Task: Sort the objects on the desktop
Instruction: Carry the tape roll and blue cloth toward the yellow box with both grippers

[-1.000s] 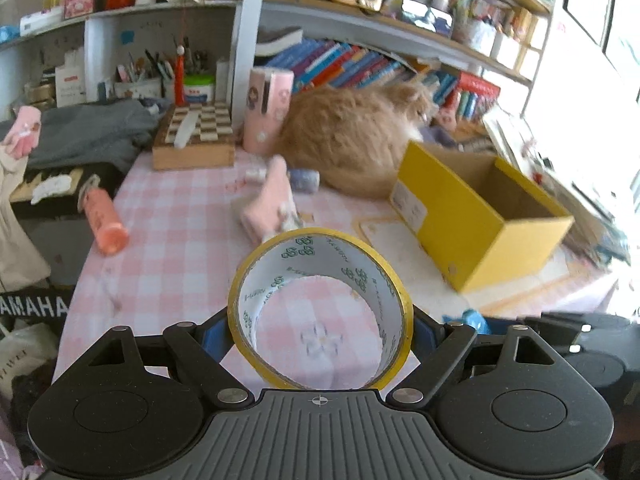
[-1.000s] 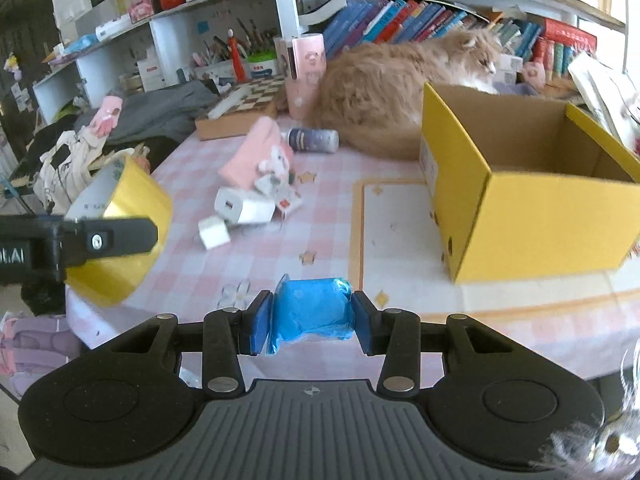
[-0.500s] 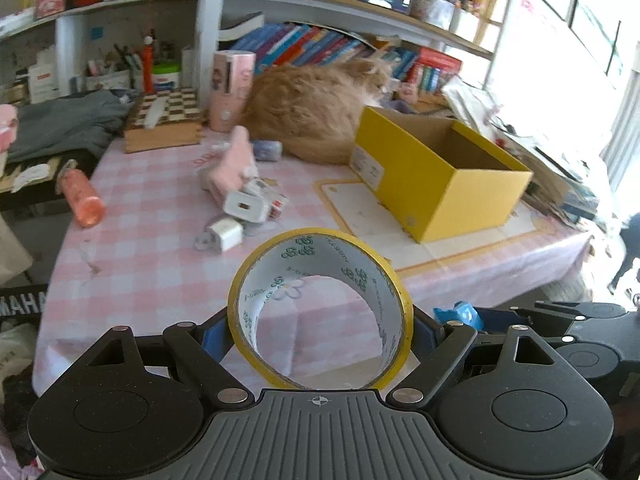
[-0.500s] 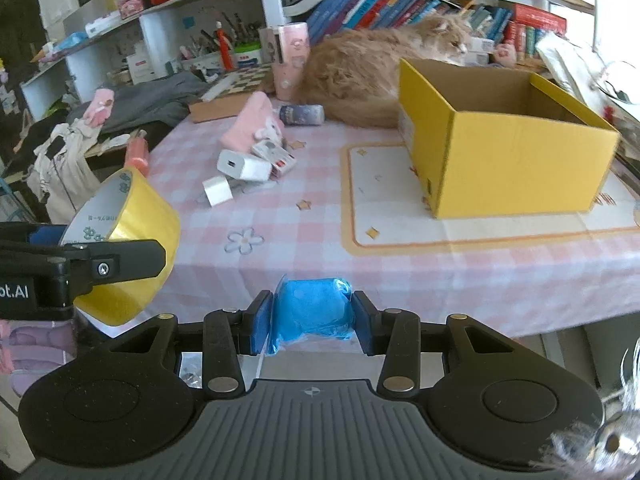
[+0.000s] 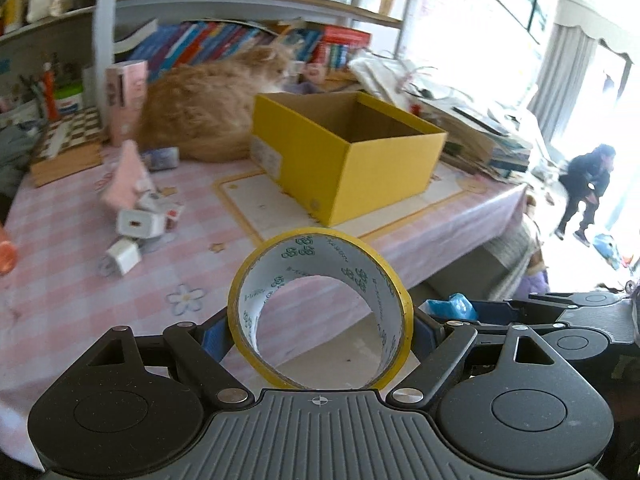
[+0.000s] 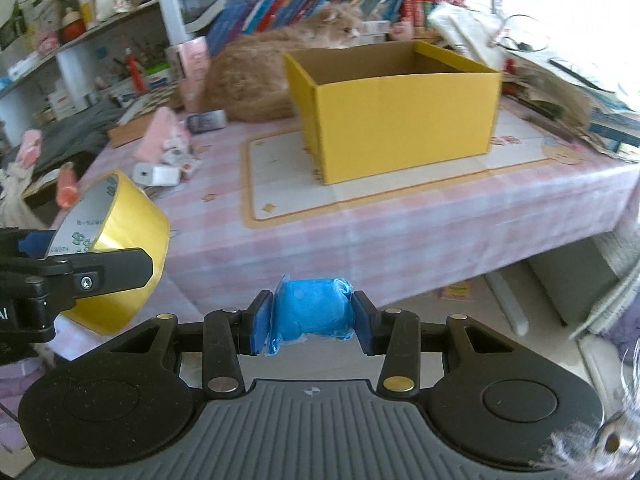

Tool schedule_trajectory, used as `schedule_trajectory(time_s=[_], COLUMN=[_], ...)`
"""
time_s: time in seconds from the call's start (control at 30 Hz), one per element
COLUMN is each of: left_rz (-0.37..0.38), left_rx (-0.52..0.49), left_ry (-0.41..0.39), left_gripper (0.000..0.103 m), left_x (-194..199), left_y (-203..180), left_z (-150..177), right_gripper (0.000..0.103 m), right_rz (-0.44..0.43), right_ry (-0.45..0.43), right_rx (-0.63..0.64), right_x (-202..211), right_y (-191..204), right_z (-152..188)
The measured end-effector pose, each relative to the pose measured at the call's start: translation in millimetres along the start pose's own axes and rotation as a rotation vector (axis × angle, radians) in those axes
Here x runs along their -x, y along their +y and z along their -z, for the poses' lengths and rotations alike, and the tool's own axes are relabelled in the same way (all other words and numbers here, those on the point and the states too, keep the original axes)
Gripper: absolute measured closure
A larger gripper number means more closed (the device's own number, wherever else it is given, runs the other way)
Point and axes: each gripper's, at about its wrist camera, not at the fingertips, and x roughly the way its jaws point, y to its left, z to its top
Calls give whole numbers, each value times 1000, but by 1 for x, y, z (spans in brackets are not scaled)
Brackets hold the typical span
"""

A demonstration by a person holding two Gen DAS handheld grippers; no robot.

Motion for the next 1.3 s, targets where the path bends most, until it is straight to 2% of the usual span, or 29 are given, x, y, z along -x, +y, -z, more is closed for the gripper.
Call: schedule_trajectory(time_s=[0.27,0.63,0.87,1.3], left_rz=[71,155,172,164], left_rx=[-32,-126,-156,-137], left_ry=[4,20,18,13], left_gripper=[16,16,16,16], left_x=[-12,-27,-33,-42], left_y=[-13,-32,-36,-32], left_z=[-7,-15,-20,-28], right_gripper=[64,63,63,63], right_rz=[73,161,179,167], right_ry=[-21,-26,-23,-7], right_rx=[-5,-68,-76,-49], right_x=[12,20,16,4], right_y=[-10,-27,-31,-33], right_z=[5,8,3,-8])
